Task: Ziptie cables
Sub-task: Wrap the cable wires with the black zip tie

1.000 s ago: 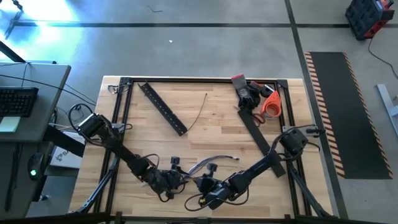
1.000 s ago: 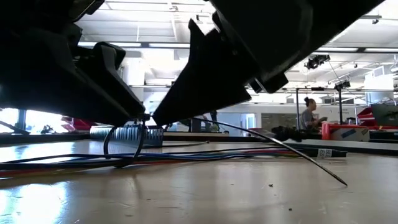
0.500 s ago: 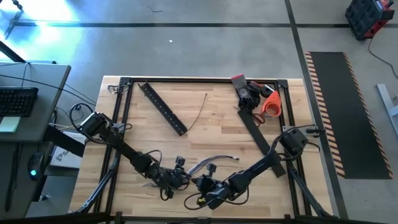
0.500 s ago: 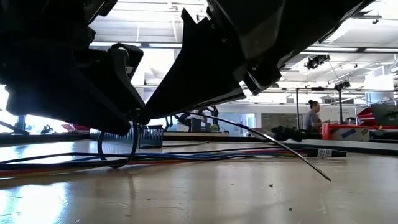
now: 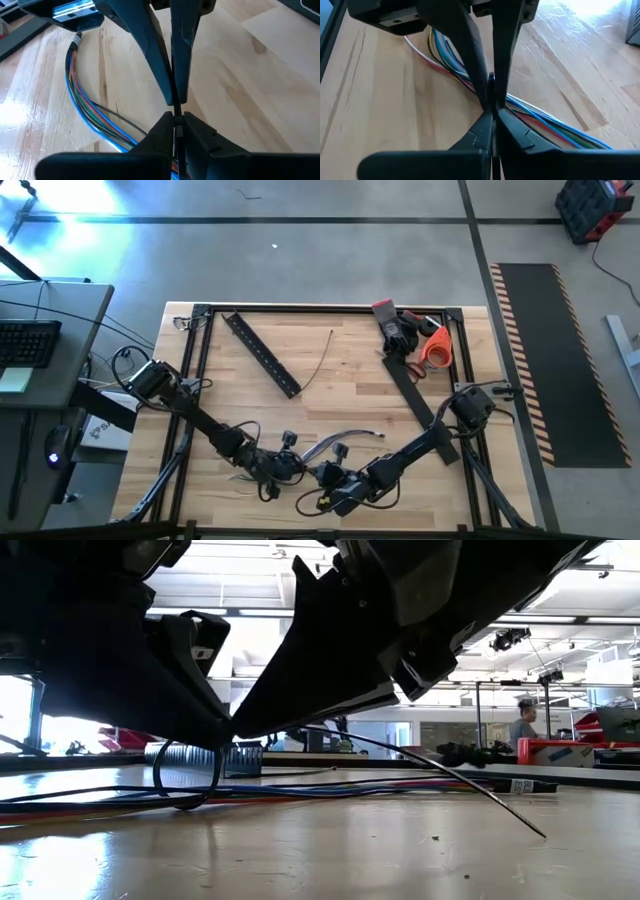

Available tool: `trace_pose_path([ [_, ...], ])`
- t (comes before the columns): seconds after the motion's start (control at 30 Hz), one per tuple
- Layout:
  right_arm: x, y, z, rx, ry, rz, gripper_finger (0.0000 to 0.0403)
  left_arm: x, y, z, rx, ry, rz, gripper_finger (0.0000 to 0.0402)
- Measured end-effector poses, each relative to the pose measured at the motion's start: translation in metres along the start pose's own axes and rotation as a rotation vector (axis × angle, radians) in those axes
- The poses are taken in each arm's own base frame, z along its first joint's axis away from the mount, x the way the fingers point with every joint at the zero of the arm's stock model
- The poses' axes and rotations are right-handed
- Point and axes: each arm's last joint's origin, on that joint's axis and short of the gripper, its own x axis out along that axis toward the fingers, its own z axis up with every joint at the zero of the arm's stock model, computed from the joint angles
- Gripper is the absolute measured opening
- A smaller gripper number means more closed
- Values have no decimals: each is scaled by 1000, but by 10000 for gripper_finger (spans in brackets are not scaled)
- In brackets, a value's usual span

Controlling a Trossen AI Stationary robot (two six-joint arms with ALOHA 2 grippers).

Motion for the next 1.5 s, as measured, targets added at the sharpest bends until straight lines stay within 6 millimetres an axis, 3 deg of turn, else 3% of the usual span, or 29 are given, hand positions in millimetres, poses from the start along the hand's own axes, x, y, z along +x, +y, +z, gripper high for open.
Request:
trace_pose_path([
  [0.5,-39,13,-43,89,161,-105,0,-3,-5,-9,-21,88,11,3],
  [0.83,-60,13,-28,77,156,-81,1,-3,-5,-9,-35,82,13,9],
  [1.0,-64,9,-14,50,175,-42,38,-3,-5,-11,-27,98,11,10],
  [1.3,-46,2,12,22,105,29,161,-3,-5,-10,-36,93,11,11],
  [1.5,-5,-2,13,-97,37,98,177,-3,-5,-10,-45,92,11,11],
])
